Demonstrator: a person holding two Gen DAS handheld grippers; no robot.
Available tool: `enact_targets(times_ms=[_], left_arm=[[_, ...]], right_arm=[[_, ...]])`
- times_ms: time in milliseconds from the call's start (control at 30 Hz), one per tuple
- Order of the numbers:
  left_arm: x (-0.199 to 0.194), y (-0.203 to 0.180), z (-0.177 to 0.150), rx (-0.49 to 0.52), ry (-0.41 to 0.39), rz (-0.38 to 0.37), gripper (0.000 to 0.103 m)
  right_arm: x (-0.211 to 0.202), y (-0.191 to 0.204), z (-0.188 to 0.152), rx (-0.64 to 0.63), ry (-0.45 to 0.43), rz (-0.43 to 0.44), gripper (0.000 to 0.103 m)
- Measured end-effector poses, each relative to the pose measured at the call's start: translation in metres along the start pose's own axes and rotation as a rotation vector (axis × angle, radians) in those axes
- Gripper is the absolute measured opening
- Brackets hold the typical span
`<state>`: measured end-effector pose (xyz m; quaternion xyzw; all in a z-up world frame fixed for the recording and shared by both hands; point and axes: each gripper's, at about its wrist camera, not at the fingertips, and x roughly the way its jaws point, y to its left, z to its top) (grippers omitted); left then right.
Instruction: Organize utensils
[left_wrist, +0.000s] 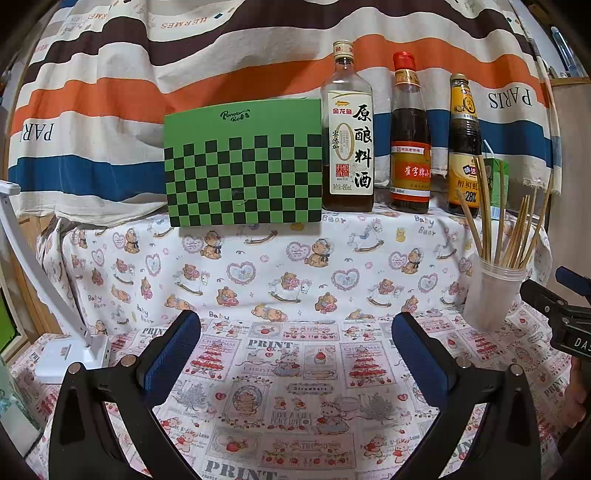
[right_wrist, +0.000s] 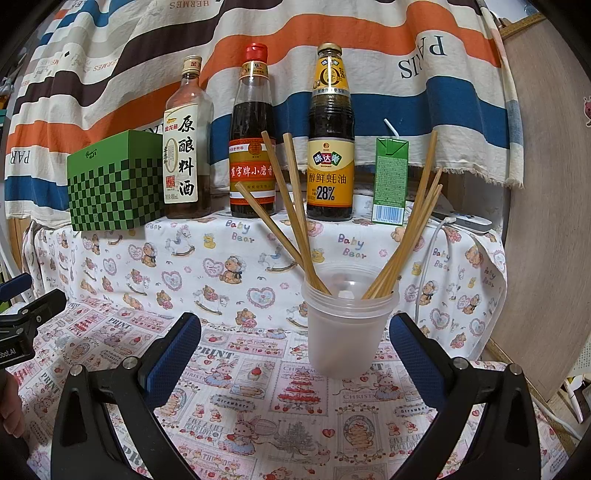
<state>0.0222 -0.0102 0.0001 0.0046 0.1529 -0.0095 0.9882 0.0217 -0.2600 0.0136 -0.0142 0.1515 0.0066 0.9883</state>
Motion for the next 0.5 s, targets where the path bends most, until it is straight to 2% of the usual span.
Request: enact_targets(times_ms=[500], left_arm=[[-0.0003, -0.0005, -0.0002, 0.000, -0.001, 0.001, 0.103]], right_arm=[[0.0006, -0.0024, -0.0015, 0.009, 0.001, -0.014, 0.103]])
